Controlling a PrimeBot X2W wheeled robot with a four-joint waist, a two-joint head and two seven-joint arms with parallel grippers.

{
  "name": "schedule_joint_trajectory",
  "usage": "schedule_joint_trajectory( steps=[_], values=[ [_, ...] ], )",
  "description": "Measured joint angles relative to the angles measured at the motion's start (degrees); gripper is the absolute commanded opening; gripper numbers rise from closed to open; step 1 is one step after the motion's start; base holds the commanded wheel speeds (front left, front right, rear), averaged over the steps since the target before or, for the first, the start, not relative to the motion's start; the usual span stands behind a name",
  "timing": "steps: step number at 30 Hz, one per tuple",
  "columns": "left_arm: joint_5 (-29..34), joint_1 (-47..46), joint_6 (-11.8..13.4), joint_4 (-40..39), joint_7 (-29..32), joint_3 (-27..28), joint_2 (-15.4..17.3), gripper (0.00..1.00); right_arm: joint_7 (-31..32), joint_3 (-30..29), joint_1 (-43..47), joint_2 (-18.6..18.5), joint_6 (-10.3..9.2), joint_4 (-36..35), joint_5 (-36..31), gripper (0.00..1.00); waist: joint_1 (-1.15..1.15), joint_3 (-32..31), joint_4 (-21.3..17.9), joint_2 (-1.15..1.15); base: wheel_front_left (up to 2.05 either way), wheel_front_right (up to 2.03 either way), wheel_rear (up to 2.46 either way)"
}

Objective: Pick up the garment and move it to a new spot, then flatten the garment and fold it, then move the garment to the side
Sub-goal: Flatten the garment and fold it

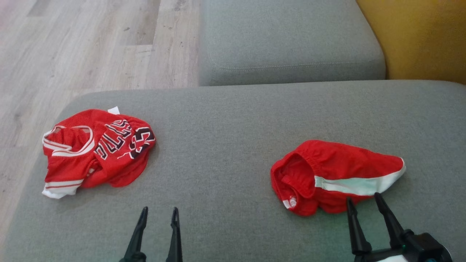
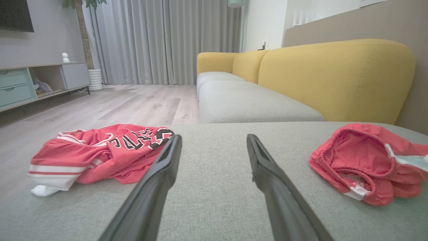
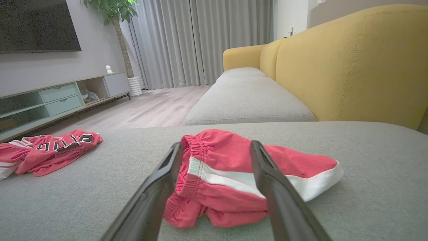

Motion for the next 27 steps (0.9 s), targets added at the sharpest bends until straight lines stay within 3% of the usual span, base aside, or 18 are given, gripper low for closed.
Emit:
schedule_joint_trajectory(
  steps=[7, 10, 18, 21, 27],
  values=[
    [-0.9, -0.4, -1.3, 2.4, 0.0, -2.1, 0.0, 1.0, 0.0, 0.8, -0.1, 0.0, 0.0, -0.5, -0.1, 1.0, 0.0, 1.1, -1.5, 0.0, 0.0, 0.0, 0.0],
    [-4.2, -2.4, -3.9, 5.4, 0.0, -5.2, 0.0, 1.0, 0.0, 1.2, -0.2, 0.0, 0.0, -0.6, -0.7, 1.0, 0.0, 1.8, -3.0, 0.0, 0.0, 0.0, 0.0],
    [-22.2, -13.9, -5.8, 14.2, 0.0, -15.8, 0.0, 1.0, 0.0, 3.1, -2.7, -0.2, 0.0, -0.8, -1.1, 1.0, 0.01, 4.4, -10.1, 0.0, 0.0, 0.0, 0.0],
    [-29.4, -19.4, -8.3, 18.9, 0.6, -22.9, 0.0, 1.0, 0.0, 3.4, -2.8, -0.4, 0.0, -0.9, -1.1, 1.0, 0.01, 5.4, -13.3, 0.0, 0.0, 0.0, 0.0],
    [-39.1, -29.8, -10.0, 24.0, 1.6, -30.3, -0.1, 1.0, 0.0, 4.5, -4.0, -0.8, 0.0, -0.9, -1.1, 1.0, 0.01, 7.7, -19.6, 0.0, 0.0, 0.0, 0.0]
  ],
)
